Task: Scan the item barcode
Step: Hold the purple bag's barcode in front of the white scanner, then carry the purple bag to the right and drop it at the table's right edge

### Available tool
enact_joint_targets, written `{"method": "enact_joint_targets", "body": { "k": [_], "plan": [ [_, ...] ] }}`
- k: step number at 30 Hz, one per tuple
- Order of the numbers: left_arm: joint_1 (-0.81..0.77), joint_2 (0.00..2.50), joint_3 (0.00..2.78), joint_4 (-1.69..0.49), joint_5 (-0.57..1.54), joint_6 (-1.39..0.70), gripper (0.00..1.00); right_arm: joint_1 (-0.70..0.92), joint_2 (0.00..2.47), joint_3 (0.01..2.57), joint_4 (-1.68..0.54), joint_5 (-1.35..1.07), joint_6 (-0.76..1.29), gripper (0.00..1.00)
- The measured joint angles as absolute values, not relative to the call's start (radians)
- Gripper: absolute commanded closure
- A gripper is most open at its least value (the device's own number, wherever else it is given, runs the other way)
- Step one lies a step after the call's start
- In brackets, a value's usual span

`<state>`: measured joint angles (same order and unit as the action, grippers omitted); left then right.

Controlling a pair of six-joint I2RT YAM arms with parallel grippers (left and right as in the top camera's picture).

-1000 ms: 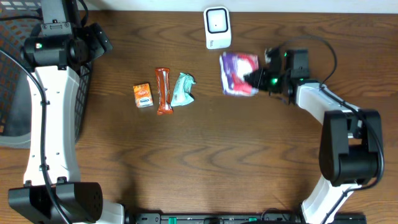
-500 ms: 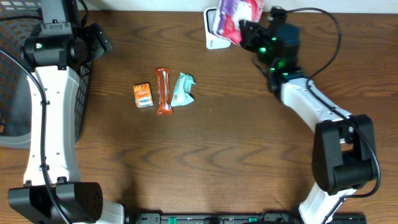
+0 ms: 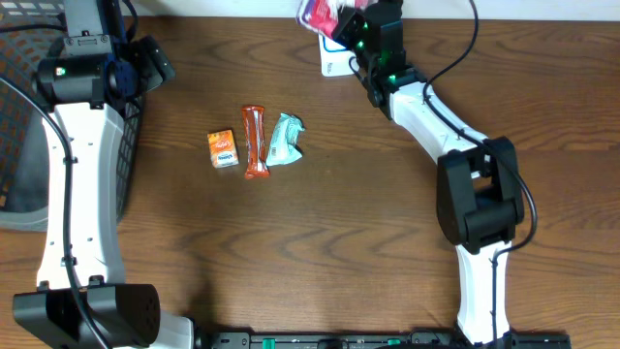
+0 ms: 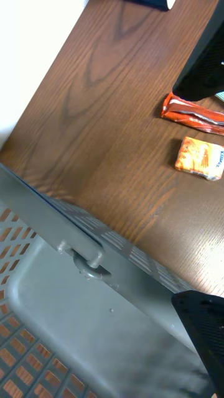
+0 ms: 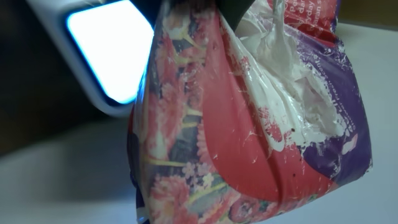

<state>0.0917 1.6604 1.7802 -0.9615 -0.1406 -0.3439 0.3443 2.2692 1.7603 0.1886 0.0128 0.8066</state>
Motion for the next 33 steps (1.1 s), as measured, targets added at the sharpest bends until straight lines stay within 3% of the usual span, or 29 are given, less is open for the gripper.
{"method": "enact_joint_targets", "body": {
  "k": [13,24,33],
  "plan": [
    [0.092,1.660,1.780,-0.962,-0.141,-0.344,0.02,0.306,2.291,1.776,0.000,-0.005,0.846,0.99],
    [0.092,1.660,1.780,-0.961,-0.141,-0.344,0.02,0.281,2.278,1.776,-0.033,-0.064,0.858,0.99],
    [0.092,1.660,1.780,-0.962,-0.141,-0.344,0.02,0.041,2.085,1.782,-0.245,-0.073,0.868,0.99]
  ]
}}
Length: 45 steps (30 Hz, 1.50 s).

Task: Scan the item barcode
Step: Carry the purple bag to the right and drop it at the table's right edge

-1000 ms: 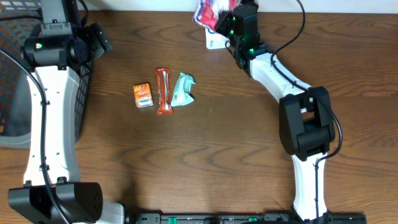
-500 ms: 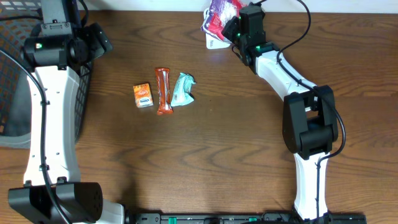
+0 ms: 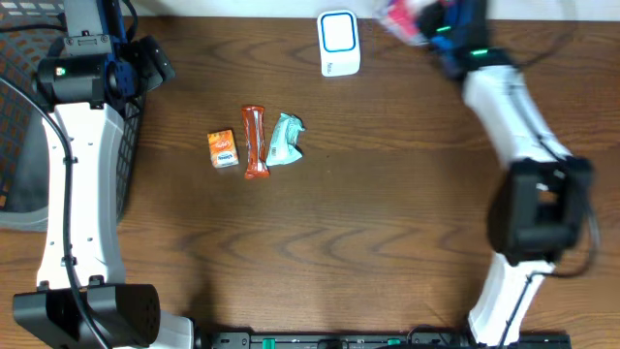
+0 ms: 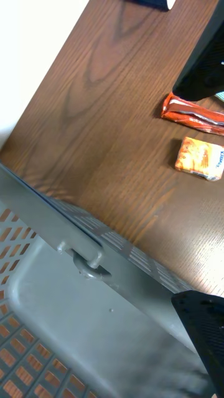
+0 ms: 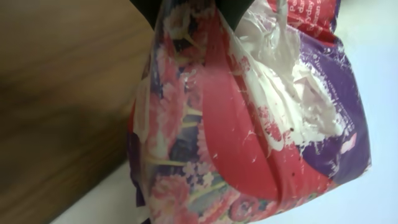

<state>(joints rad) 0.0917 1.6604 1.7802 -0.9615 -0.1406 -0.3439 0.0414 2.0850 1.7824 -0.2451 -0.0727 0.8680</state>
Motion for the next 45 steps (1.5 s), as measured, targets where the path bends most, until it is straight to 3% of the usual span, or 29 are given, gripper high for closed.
{"method": "enact_joint_targets", "body": {
  "k": [7,16,19,20,22,26,35,39,45],
  "plan": [
    [0.092,1.660,1.780,-0.962,-0.141,-0.344,0.02,-0.208,2.052,1.802,-0.522,-0.023,1.038,0.99],
    [0.092,1.660,1.780,-0.961,-0.141,-0.344,0.02,-0.362,2.119,1.798,-0.488,0.016,1.074,0.95],
    [0.092,1.660,1.780,-0.961,-0.141,-0.344,0.02,-0.384,2.155,1.798,-0.421,0.016,1.065,0.80],
    [0.092,1.660,1.780,-0.962,-0.141,-0.344,0.02,-0.389,2.170,1.798,-0.393,0.015,1.055,0.65],
    [0.092,1.660,1.780,-0.962,-0.141,-0.344,0.02,-0.392,2.196,1.798,-0.352,0.013,1.031,0.44],
    [0.092,1.660,1.780,-0.961,-0.141,-0.344,0.02,-0.394,2.217,1.798,-0.320,-0.003,0.965,0.16],
    [0.092,1.660,1.780,-0.961,-0.141,-0.344,0.02,-0.420,2.214,1.798,-0.300,-0.170,0.882,0.11],
    [0.092,1.660,1.780,-0.961,-0.141,-0.344,0.02,-0.421,2.198,1.798,-0.289,-0.308,0.796,0.02],
    [0.092,1.660,1.780,-0.962,-0.141,-0.344,0.02,-0.410,2.100,1.798,-0.400,-0.447,0.645,0.01]
  ]
}}
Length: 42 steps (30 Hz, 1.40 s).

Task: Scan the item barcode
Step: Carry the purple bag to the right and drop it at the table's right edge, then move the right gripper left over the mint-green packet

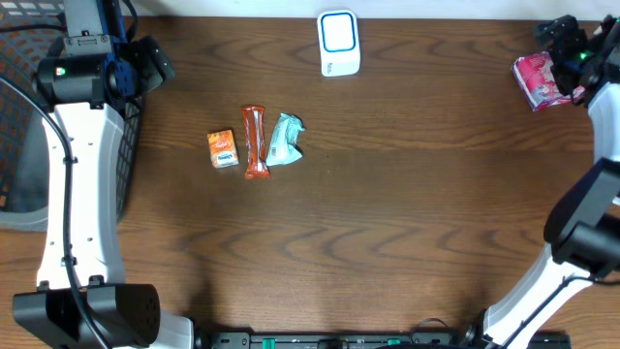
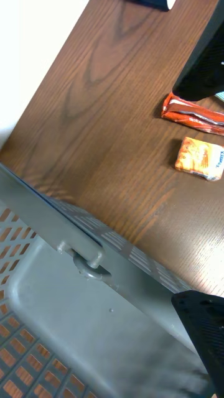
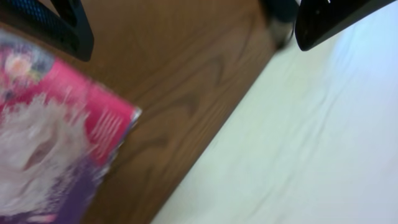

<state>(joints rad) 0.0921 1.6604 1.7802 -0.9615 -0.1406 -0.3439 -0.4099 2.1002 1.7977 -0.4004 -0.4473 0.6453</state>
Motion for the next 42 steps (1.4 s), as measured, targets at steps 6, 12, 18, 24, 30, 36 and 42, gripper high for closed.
{"method": "enact_joint_targets", "body": {
  "k": [6,12,18,24,30,36,42],
  "plan": [
    [0.092,1.660,1.780,-0.961,-0.141,-0.344,0.02,-0.384,1.961,1.798,-0.571,-0.480,0.459,0.01],
    [0.092,1.660,1.780,-0.961,-0.141,-0.344,0.02,-0.328,1.897,1.800,-0.774,-0.509,0.323,0.01],
    [0.092,1.660,1.780,-0.961,-0.141,-0.344,0.02,-0.241,1.899,1.798,-0.995,-0.562,0.154,0.01],
    [0.092,1.660,1.780,-0.962,-0.141,-0.344,0.02,-0.115,1.899,1.798,-1.085,-0.579,0.047,0.01],
    [0.092,1.660,1.780,-0.962,-0.141,-0.344,0.02,-0.007,1.899,1.798,-1.044,-0.585,0.019,0.01],
    [0.092,1.660,1.780,-0.962,-0.141,-0.344,0.02,0.090,1.899,1.798,-0.962,-0.585,0.011,0.01],
    [0.092,1.660,1.780,-0.962,-0.141,-0.344,0.02,0.179,1.899,1.798,-0.907,-0.567,0.010,0.01]
  ]
}}
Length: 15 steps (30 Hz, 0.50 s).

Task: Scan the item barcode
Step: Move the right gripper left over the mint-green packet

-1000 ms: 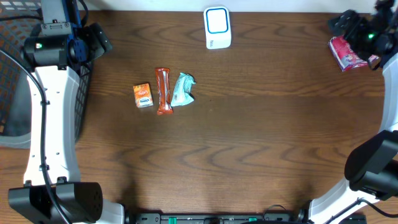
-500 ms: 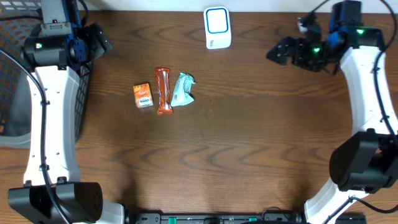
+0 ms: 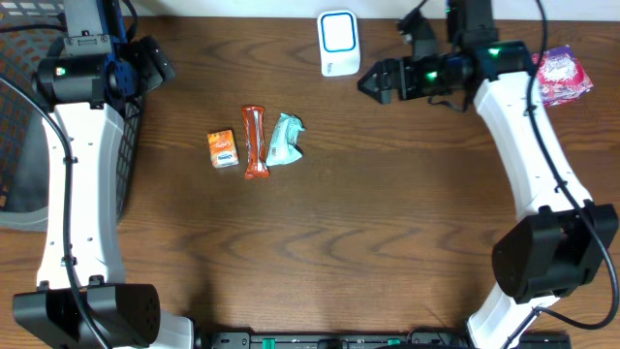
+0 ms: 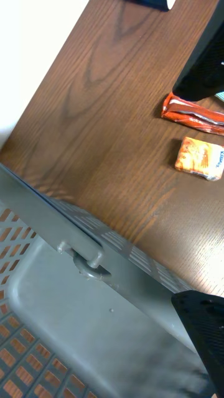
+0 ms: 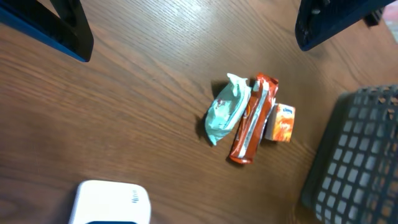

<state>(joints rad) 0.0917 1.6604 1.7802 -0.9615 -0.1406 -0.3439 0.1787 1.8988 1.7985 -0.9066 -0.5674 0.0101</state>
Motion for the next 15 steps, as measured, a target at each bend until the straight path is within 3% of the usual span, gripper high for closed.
{"method": "enact_joint_targets", "body": {
  "k": [15],
  "plan": [
    [0.092,1.660,1.780,-0.962,-0.141,-0.344,0.02,0.354,1.900,1.798,-0.880,-0.357,0.010,0.01]
  ]
}}
